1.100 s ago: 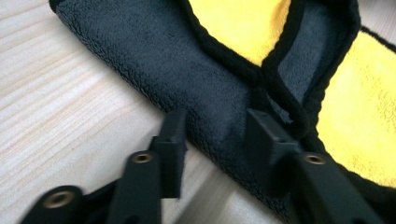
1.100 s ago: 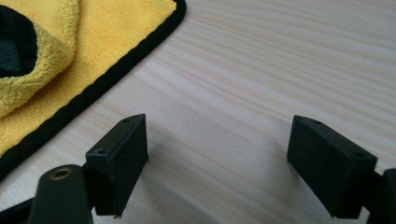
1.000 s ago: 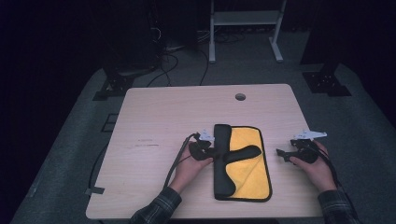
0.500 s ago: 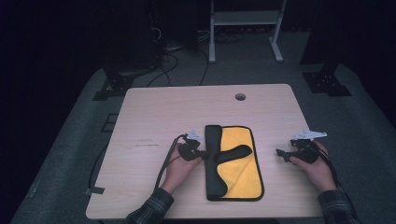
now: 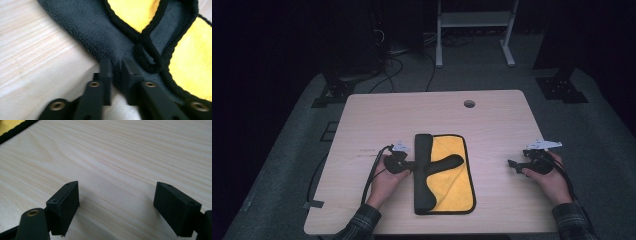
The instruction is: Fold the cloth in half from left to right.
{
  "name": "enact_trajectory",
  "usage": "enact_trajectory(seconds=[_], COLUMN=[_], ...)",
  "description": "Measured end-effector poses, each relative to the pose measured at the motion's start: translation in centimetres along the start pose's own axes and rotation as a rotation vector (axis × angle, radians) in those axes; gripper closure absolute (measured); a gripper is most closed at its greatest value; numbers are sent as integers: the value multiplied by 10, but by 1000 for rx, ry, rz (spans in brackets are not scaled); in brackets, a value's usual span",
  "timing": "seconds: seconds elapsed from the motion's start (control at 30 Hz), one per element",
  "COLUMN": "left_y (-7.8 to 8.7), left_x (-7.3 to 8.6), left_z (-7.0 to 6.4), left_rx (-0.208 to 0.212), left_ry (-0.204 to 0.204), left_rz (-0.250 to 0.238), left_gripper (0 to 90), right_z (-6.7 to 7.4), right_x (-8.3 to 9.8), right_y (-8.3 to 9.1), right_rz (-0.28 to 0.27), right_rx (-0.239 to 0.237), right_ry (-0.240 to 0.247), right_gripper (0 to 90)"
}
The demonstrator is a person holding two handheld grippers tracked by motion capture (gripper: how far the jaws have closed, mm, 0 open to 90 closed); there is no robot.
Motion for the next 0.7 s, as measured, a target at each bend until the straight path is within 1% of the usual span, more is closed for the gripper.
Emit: enact_trajectory(seconds=[0.03, 0.07, 0.13, 0.2, 0.23, 0.27, 0.33, 0.37, 0.43, 0.53, 0.63, 0.7], left_y=[1, 5, 10, 18, 21, 25, 32, 34, 38, 41, 41, 40], left_x=[0, 0, 1, 5, 7, 10, 19, 23, 30, 38, 44, 46], left_z=[1, 2, 6, 12, 14, 17, 20, 22, 23, 24, 25, 24], left_rx=[-8, -20, -45, -49, -49, -59, -99, -103, -112, -107, -110, -113], left_ry=[-6, -16, -15, -9, -9, -13, -23, -28, -32, -38, -55, -61], left_rz=[-3, -17, -41, -54, -54, -55, -55, -55, -45, -33, -22, -27], left_gripper=[680, 629, 535, 455, 400, 363, 303, 279, 247, 221, 208, 202], right_z=[0, 0, 0, 0, 0, 0, -1, -1, 0, 4, 12, 19], right_x=[0, 0, 0, 0, 0, -1, -2, -3, -5, -11, -18, -23], right_y=[0, 0, 0, 0, 0, -1, 0, 0, 0, 2, 3, 3], right_rz=[0, 0, -2, 1, 0, -1, -3, -2, -5, -23, -48, -64], right_rx=[0, -1, -2, -7, -2, 2, 6, 7, 3, 2, -41, -68], right_ry=[0, 1, 1, 5, 2, -1, -6, -2, 0, 19, 23, 33], right_gripper=[198, 202, 202, 191, 200, 211, 312, 325, 409, 450, 485, 515])
Point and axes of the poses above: each handheld gripper's, and its own axes: y roughly backward along the jaws, x roughly out of its underside, z roughly to its left, the point moved 3 cm from there along -y, roughly forward along the jaws, and after that the axes turned 5 degrees about -x, right-handed, at the moved point
